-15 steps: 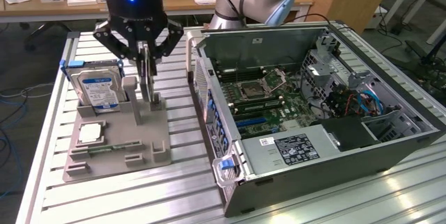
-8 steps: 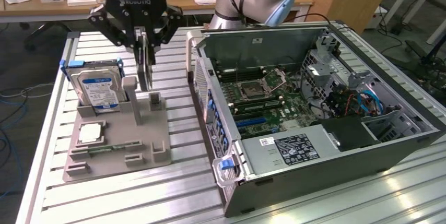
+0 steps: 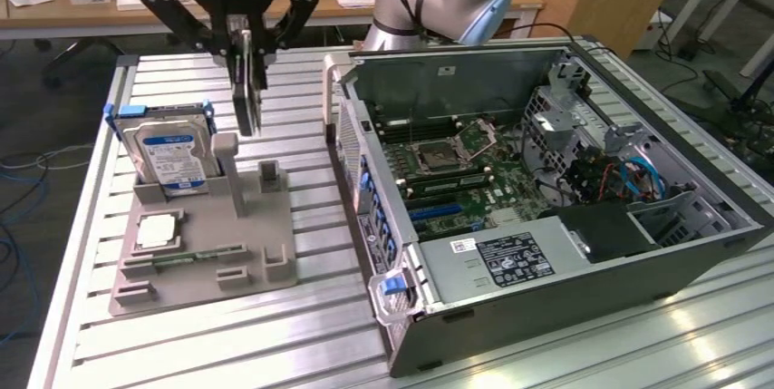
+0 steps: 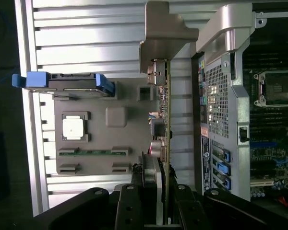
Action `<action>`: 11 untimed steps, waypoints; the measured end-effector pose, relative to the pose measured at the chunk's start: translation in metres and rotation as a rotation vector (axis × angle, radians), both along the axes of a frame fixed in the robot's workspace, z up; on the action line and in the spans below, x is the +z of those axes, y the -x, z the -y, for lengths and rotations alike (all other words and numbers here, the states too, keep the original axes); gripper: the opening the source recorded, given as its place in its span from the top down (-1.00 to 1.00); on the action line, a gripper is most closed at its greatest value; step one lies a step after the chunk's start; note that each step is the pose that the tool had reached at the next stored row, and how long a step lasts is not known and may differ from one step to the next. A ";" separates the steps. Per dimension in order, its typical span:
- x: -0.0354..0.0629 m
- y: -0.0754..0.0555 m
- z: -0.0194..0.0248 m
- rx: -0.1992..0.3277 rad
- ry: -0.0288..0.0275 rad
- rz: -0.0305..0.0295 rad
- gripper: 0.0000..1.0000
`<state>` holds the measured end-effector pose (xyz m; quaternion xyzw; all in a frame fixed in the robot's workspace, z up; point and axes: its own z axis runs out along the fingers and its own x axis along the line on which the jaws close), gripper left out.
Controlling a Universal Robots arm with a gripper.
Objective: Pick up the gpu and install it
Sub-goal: 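Pick up the gpu and move the gpu toward the slot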
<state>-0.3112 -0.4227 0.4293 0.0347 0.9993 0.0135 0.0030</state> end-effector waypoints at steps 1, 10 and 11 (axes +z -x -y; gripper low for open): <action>0.0032 0.000 0.0000 0.000 0.0000 0.0001 0.44; 0.0072 -0.002 0.0000 0.004 0.0001 0.0000 0.44; 0.0071 -0.003 0.0000 0.007 -0.0002 0.0001 0.44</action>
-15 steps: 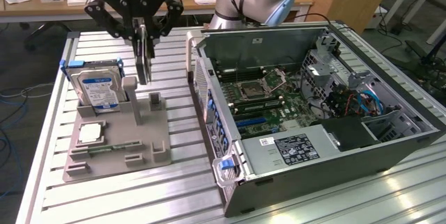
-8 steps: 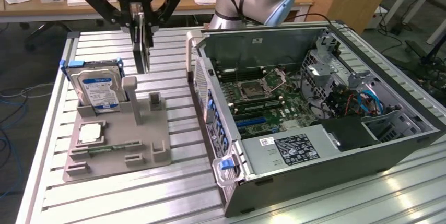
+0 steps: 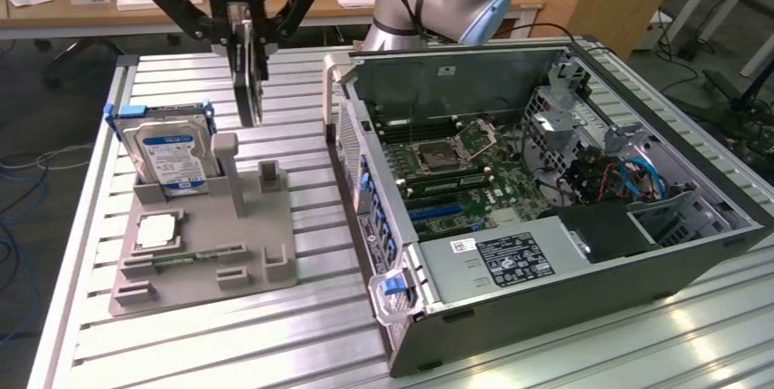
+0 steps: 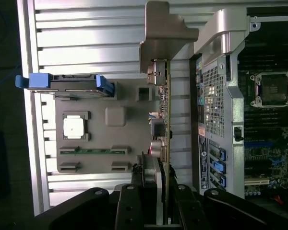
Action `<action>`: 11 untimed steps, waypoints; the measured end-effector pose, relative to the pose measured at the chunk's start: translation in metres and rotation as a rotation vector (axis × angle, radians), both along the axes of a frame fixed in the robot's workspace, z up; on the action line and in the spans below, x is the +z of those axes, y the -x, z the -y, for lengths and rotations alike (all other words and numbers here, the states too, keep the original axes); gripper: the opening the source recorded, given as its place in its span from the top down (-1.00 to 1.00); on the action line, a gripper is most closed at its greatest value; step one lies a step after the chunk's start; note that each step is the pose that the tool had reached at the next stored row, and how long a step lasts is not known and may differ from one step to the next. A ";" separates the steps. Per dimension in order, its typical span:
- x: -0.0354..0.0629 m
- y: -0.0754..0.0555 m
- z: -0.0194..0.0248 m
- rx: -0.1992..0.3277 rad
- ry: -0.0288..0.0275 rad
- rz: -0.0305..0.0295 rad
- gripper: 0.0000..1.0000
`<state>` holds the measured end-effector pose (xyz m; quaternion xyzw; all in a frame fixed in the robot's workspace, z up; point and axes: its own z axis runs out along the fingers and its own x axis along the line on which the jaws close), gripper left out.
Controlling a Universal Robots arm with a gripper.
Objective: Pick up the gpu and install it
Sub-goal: 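Pick up the gpu and move the gpu toward the slot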
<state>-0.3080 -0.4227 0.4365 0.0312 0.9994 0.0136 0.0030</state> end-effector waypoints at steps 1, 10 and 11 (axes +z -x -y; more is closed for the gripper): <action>0.0000 -0.001 0.0000 0.005 -0.0003 -0.0001 0.44; 0.0000 -0.017 0.0000 0.015 -0.0011 -0.0001 0.44; 0.0000 -0.019 0.0000 0.015 -0.0011 -0.0001 0.44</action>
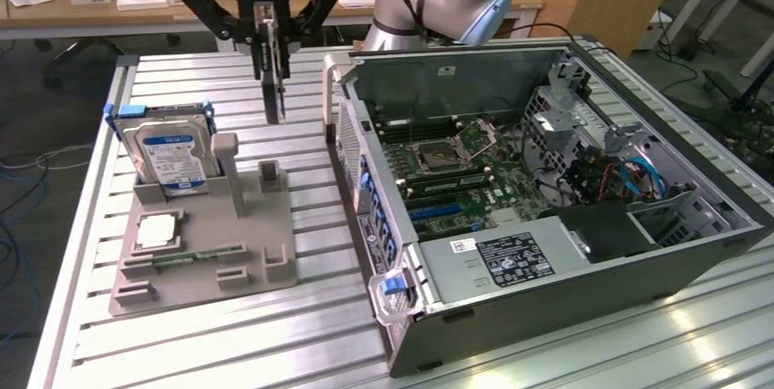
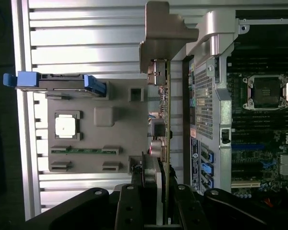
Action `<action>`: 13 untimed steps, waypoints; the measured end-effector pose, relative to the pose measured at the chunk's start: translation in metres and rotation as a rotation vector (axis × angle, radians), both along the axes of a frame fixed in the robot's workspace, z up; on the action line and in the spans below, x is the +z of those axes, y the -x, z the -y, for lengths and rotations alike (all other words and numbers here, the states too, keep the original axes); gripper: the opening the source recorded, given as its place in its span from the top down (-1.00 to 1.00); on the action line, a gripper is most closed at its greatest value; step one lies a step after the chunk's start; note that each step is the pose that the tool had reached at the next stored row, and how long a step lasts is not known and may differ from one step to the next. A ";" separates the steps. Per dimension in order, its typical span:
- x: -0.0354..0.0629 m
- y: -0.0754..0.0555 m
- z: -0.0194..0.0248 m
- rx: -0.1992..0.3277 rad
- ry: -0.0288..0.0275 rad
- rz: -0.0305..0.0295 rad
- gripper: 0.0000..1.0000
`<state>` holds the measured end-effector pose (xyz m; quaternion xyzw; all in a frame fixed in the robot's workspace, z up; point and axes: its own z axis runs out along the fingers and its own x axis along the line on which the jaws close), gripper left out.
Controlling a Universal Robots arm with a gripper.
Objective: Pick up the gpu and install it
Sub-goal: 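Pick up the gpu and move the gpu toward the slot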
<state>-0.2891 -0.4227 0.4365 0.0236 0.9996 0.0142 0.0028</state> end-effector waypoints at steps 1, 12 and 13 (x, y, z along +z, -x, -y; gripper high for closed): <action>0.0000 -0.002 0.0000 0.000 0.0000 0.0000 0.44; 0.0000 -0.027 0.0000 0.000 0.0000 -0.0010 0.44; 0.0000 -0.029 -0.0001 0.000 -0.0001 -0.0012 0.44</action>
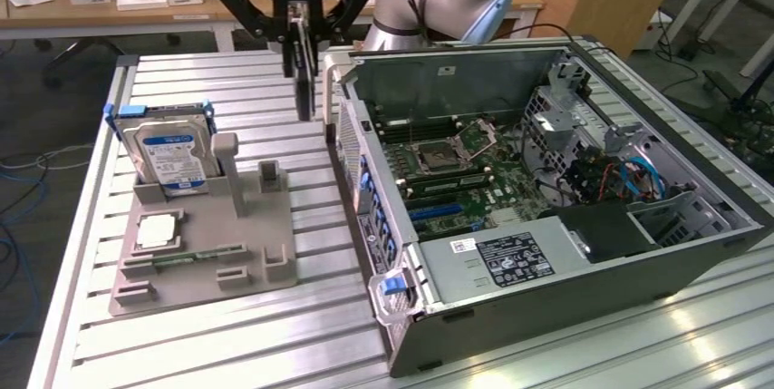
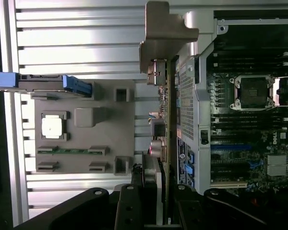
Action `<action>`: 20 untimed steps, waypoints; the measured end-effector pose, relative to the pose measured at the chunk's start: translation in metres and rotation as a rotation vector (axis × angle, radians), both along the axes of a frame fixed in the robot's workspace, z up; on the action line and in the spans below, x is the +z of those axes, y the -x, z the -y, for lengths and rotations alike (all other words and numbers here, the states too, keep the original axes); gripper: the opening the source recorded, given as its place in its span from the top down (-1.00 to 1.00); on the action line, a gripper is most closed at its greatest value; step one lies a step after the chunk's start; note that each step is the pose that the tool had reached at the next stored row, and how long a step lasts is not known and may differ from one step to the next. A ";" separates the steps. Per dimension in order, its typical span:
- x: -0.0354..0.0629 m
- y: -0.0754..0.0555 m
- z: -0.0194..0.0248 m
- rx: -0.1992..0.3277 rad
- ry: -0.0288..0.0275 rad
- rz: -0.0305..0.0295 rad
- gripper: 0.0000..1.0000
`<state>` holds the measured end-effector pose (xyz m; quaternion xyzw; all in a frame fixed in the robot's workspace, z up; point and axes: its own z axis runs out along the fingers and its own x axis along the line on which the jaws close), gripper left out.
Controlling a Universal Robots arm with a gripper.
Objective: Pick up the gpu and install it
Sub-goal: 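Pick up the gpu and move the gpu toward the slot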
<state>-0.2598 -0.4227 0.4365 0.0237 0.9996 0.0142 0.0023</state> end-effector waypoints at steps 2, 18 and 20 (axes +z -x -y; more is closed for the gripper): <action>0.0000 -0.005 0.0000 0.000 0.0000 -0.0002 0.44; 0.0000 -0.041 0.0000 0.000 0.0000 -0.0021 0.44; 0.0000 -0.046 0.0000 0.000 0.0000 -0.0024 0.44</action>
